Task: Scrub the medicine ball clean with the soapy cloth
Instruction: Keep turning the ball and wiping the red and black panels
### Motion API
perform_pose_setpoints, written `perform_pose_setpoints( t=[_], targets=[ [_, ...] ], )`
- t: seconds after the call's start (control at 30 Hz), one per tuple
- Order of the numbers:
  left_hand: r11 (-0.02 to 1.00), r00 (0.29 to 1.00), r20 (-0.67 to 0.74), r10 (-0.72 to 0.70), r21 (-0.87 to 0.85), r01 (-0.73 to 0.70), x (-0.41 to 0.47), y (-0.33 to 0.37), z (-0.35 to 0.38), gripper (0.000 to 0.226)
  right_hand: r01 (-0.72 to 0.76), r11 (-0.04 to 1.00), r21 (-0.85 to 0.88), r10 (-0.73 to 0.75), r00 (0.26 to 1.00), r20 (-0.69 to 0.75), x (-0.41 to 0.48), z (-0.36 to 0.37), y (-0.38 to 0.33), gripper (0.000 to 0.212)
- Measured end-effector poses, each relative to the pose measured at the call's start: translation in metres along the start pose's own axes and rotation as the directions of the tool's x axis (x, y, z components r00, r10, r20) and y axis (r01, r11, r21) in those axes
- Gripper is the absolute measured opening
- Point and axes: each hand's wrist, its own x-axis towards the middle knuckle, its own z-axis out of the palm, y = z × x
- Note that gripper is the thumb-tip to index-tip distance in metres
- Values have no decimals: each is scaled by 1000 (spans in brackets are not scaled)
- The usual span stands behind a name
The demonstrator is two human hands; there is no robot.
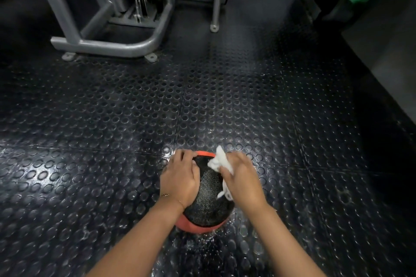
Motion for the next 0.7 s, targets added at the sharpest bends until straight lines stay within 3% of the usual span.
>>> perform_pose_setpoints(
  t=[0.17,0.3,0.37,0.47,0.53,0.57,0.63,0.7],
  targets=[
    [999,999,-17,-35,-23,34,-3,2,1,28,-191,981,37,191,981,-9,21,3,-5,26],
    [998,998,33,-46,-33,47,3,-9,-2,26,-80,993,86,88,992,-86,-27,1,-8,22],
    [991,993,50,-104,-73,108,8,-14,-6,27,-39,994,98,44,998,-55,-55,3,-10,19],
    [958,960,95,-263,-92,272,9,-20,-13,28,-79,989,129,77,997,22,-69,3,-4,21],
    [950,946,125,-299,-57,308,5,-30,-22,30,-159,966,202,160,987,10,-57,-3,-1,25],
    [970,965,115,-237,-22,241,4,-38,-27,34,-182,955,235,192,981,-21,-47,-5,0,28],
    [997,987,151,52,49,-60,4,-52,-36,55,-166,955,248,187,980,-64,-25,-5,-1,31],
    [967,925,301,231,34,-253,8,-56,-37,76,-149,974,171,154,988,-16,-12,3,-6,34]
  ],
)
